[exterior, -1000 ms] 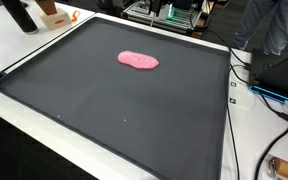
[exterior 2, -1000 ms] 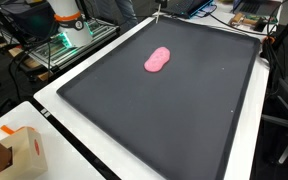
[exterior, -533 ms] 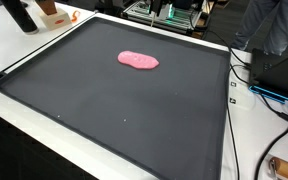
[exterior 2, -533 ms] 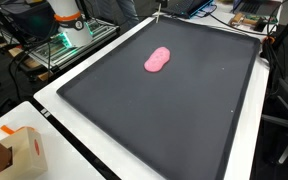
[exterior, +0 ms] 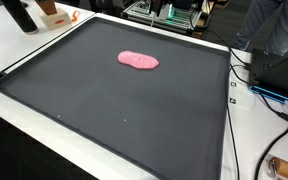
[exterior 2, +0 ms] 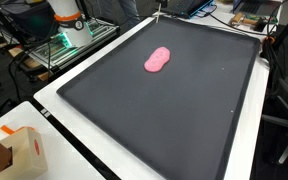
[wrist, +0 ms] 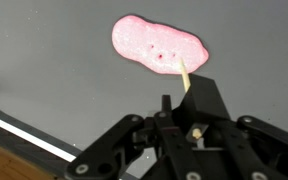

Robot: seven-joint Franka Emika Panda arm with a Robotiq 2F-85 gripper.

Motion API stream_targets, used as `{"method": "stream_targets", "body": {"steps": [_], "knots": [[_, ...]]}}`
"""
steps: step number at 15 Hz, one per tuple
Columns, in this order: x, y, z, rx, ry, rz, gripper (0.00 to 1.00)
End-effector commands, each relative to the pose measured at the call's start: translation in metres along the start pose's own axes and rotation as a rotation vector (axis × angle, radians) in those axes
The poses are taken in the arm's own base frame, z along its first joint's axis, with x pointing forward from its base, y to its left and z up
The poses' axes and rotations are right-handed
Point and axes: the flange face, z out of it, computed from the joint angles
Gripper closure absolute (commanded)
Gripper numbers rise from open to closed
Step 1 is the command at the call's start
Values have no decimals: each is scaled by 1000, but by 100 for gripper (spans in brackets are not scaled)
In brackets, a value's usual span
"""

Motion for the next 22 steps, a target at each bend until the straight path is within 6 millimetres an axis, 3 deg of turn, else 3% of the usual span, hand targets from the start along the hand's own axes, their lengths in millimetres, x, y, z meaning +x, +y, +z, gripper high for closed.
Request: {"method": "stream_targets", "body": {"steps": [1, 10, 16, 22], "knots": [[5, 17, 0, 41, -7, 45, 94], [2, 107, 8, 410, 42, 195, 94], [-19, 158, 40, 595, 62, 212, 94], [-42, 195, 81, 735, 72, 223, 94]]}}
